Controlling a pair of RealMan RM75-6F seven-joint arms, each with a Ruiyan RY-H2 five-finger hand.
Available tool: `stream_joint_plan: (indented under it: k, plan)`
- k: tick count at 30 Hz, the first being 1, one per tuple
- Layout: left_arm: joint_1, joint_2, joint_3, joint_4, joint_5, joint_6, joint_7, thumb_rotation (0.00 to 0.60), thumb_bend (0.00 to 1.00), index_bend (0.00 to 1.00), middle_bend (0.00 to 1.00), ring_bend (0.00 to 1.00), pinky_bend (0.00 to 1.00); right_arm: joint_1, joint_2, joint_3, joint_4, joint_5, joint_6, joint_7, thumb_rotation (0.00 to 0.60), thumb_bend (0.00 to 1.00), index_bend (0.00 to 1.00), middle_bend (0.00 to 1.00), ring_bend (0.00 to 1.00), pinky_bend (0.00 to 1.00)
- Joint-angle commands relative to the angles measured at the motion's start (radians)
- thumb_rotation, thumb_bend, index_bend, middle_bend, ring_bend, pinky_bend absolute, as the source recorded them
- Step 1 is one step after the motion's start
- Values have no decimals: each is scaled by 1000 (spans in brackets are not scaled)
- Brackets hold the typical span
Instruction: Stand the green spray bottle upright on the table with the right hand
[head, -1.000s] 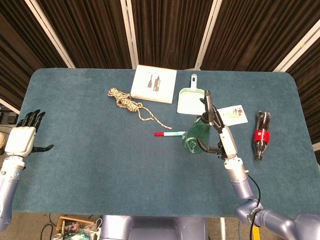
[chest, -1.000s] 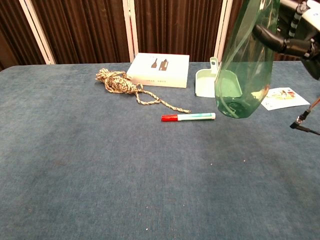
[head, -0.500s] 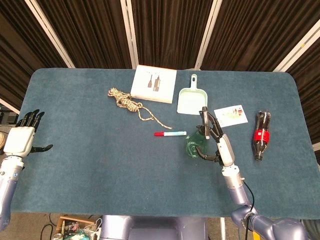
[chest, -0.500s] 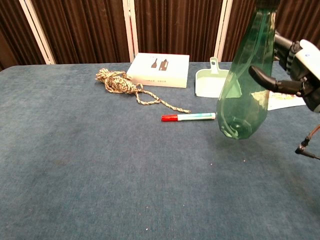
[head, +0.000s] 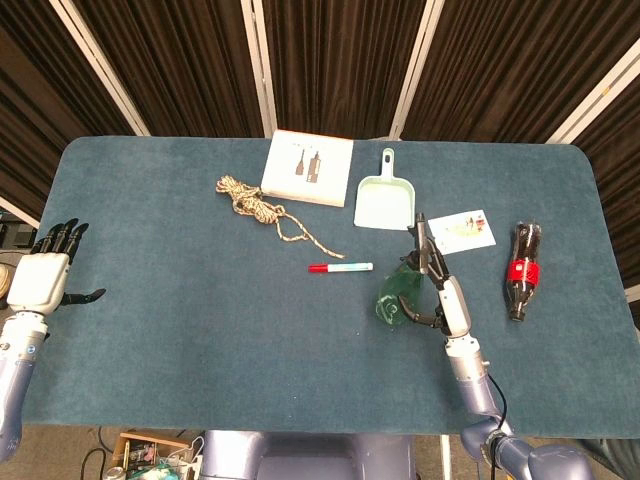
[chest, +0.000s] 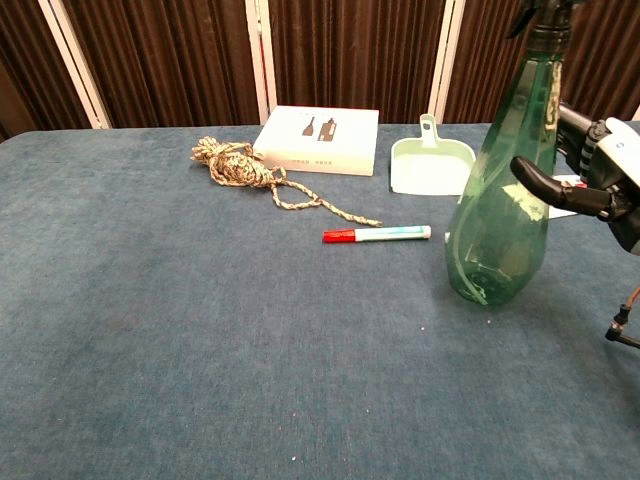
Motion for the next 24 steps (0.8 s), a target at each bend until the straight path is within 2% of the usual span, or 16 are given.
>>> stream_joint_plan:
  k: [1, 15, 20, 24]
  plan:
    - [-1, -1, 1, 0, 0, -2, 3, 600, 60, 0, 0, 0, 174, -10, -8, 3, 19, 12, -18, 23, 600, 611, 780, 0, 0, 0]
    - [-2, -3, 2, -1, -3, -2, 10, 600, 60, 0, 0, 0, 174, -40, -51, -10, 95, 16, -10, 73, 600, 609, 752, 0, 0, 0]
    - [-2, -3, 3, -1, -2, 0, 9, 600, 64, 0, 0, 0, 174, -43, -63, -13, 124, 11, 7, 77, 600, 599, 643, 0, 0, 0]
    - [-2, -3, 4, -1, -3, -2, 10, 600, 65, 0, 0, 0, 174, -45, -72, -18, 144, 7, 16, 89, 600, 517, 457, 0, 0, 0]
